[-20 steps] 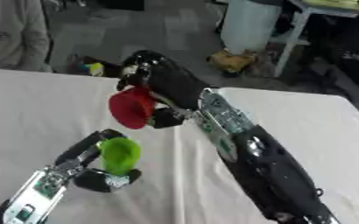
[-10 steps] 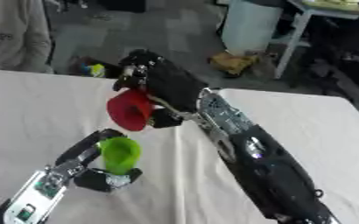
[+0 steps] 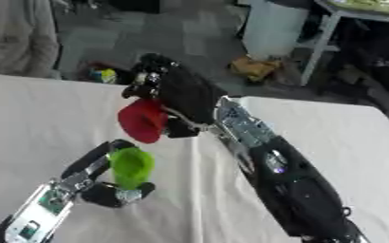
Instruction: Pour the contents of one cup into another cup.
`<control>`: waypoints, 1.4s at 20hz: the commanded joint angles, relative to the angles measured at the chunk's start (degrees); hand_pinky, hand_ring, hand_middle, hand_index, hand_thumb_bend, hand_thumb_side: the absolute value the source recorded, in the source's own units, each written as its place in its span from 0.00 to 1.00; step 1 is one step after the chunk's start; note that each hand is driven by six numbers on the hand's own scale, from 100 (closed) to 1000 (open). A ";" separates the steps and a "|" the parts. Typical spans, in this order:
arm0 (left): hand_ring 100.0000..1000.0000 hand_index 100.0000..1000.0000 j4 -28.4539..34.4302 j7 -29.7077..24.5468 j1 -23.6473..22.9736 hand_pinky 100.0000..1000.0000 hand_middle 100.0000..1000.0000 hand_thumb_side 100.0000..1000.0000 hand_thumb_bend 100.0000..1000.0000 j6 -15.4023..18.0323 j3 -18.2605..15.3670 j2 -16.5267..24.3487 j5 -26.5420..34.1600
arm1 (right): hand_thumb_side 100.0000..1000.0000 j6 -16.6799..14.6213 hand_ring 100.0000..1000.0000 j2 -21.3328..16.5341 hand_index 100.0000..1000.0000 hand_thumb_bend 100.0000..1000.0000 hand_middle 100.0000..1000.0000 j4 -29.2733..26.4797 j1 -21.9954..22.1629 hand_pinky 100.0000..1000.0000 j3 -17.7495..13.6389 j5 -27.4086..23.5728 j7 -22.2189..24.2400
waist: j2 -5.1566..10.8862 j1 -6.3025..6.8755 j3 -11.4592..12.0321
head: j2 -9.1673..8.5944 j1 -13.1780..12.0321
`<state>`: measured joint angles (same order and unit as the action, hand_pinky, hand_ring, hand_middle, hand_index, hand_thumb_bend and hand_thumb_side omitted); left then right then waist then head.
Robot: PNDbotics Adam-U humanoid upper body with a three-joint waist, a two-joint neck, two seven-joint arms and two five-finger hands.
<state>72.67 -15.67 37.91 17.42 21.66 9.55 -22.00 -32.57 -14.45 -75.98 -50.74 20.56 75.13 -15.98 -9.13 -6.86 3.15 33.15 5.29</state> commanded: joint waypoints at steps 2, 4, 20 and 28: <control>0.26 0.49 1.19 -0.39 1.29 0.41 0.34 0.33 0.12 0.12 0.18 -0.23 0.73 | 0.00 -0.02 0.73 -1.36 0.72 0.00 0.24 0.35 -1.47 0.83 -0.34 2.77 -2.13 | 1.14 0.28 -0.02 | -0.52 -0.21; 0.26 0.49 1.13 -0.41 1.27 0.41 0.34 0.33 0.12 0.15 0.19 -0.26 0.82 | 0.00 -0.03 0.73 -1.35 0.72 0.00 0.24 0.79 -1.50 0.83 -0.37 3.86 -3.06 | 1.13 0.30 -0.07 | -0.53 -0.23; 0.26 0.49 0.50 -0.11 0.98 0.41 0.34 0.33 0.11 0.19 0.18 -0.68 0.47 | 0.00 0.15 0.72 -1.81 0.76 0.04 0.39 1.14 -1.63 0.84 0.16 12.55 -9.62 | 1.33 0.59 -0.31 | -0.31 -0.53; 0.26 0.49 0.66 0.08 0.92 0.41 0.34 0.33 0.12 0.07 -0.01 -0.76 0.22 | 0.00 1.03 0.72 -1.92 0.77 0.07 0.44 0.37 -1.67 0.85 0.44 15.33 -12.86 | 1.51 0.61 -0.43 | -0.26 -0.56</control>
<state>72.57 -15.78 37.89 17.43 21.97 9.48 -21.70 -31.72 -14.91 -74.21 -50.93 21.26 89.83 -28.21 -8.78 -6.65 2.83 33.14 4.81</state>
